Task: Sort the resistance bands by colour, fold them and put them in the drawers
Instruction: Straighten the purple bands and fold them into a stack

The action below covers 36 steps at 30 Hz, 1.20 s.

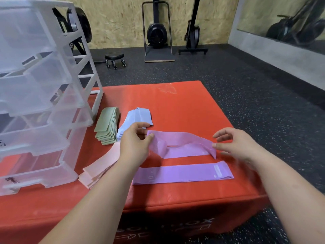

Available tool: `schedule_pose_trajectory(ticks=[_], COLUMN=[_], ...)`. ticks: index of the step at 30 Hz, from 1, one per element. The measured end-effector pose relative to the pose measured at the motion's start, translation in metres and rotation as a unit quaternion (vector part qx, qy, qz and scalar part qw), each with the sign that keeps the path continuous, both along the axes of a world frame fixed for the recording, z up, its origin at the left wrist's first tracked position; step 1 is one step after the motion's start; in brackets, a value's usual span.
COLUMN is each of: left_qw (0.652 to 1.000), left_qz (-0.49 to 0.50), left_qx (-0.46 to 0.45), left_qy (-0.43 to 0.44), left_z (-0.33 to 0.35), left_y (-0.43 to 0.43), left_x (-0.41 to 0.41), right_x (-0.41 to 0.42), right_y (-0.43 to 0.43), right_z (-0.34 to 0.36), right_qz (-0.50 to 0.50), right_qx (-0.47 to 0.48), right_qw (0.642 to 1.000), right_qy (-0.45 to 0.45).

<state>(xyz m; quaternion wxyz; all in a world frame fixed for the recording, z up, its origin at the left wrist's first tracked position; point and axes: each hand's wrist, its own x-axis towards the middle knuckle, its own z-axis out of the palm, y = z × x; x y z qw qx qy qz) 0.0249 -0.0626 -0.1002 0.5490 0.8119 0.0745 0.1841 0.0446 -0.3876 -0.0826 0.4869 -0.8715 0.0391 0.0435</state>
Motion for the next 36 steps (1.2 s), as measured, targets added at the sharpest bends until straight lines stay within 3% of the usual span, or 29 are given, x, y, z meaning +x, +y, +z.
schedule_pose_trajectory(ticks=[3,7,13,16,18,20,22,24,27,36], left_qw=[1.000,0.999,0.998,0.998,0.997,0.997,0.999,0.999,0.999,0.997], left_qz=[0.014,0.016,0.017,0.018,0.029,0.040,0.035,0.022,-0.006,-0.040], left_qx=[0.020,0.035,0.048,0.058,0.062,0.051,0.018,-0.004,0.003,-0.027], left_qy=[0.013,0.022,0.032,0.035,0.031,0.030,0.034,0.039,0.050,0.055], left_z=[-0.003,-0.008,-0.011,-0.010,-0.007,-0.005,-0.003,0.000,0.005,0.014], left_y=[0.002,0.004,0.009,0.012,0.016,0.022,0.029,0.033,0.034,0.033], left_x=[0.002,0.003,0.003,0.001,0.000,-0.001,-0.002,-0.006,-0.017,-0.043], right_x=[0.001,0.001,-0.003,-0.002,0.000,0.001,-0.006,-0.013,-0.021,-0.037], right_y=[0.000,0.005,0.003,-0.002,-0.009,-0.016,-0.025,-0.035,-0.044,-0.040], right_z=[0.004,0.005,0.005,0.002,0.004,0.013,0.023,0.028,0.027,0.029], right_qz=[0.035,0.077,0.114,0.106,0.075,0.062,0.060,0.066,0.085,0.089], right_qx=[-0.145,-0.241,-0.304,-0.331,-0.280,-0.153,0.043,0.139,0.146,0.194], right_qw=[0.986,0.963,0.944,0.934,0.951,0.982,0.997,0.987,0.982,0.972], right_qy=[-0.073,-0.096,-0.052,-0.079,-0.106,-0.094,-0.023,0.045,0.086,0.097])
